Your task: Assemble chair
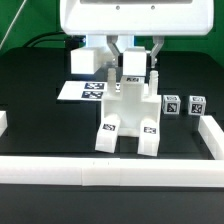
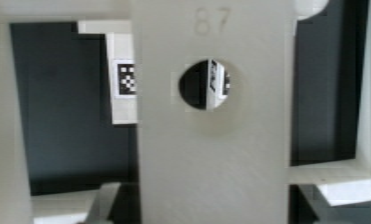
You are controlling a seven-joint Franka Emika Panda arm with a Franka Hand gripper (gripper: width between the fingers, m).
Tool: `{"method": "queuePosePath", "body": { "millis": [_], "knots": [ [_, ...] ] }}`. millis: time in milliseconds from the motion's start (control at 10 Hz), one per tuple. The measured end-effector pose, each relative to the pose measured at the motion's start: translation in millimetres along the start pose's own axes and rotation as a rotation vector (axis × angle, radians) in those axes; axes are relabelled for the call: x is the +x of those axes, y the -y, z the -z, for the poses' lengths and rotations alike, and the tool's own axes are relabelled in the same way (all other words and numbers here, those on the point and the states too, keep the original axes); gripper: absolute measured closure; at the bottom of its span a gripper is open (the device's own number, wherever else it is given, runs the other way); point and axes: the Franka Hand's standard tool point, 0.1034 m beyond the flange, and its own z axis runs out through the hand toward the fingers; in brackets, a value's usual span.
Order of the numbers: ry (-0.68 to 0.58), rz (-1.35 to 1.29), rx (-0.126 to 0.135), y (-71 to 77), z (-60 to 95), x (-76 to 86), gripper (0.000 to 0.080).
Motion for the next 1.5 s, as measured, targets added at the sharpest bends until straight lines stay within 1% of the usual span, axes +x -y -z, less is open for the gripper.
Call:
{"method": "queuePosePath", "body": {
  "millis": [200, 300, 600, 1000, 1300, 1500],
  "knots": [
    [0.005, -0.035, -0.001, 15.8, -2.4, 2.7, 0.0515],
    [0.006, -0.038, -0.002, 18.7, -4.2, 2.8, 0.0515],
    [0.008, -0.04, -0.003, 17.0, -5.3, 2.1, 0.0515],
    [0.026, -0.041, -0.006, 15.4, -14.7, -16.0, 0.0515],
    [0.031, -0.037, -0.005, 17.6, -16.4, -20.1, 0.0515],
    [0.027, -0.035, -0.007, 17.6, -20.9, -23.0, 0.0515]
  ]
}}
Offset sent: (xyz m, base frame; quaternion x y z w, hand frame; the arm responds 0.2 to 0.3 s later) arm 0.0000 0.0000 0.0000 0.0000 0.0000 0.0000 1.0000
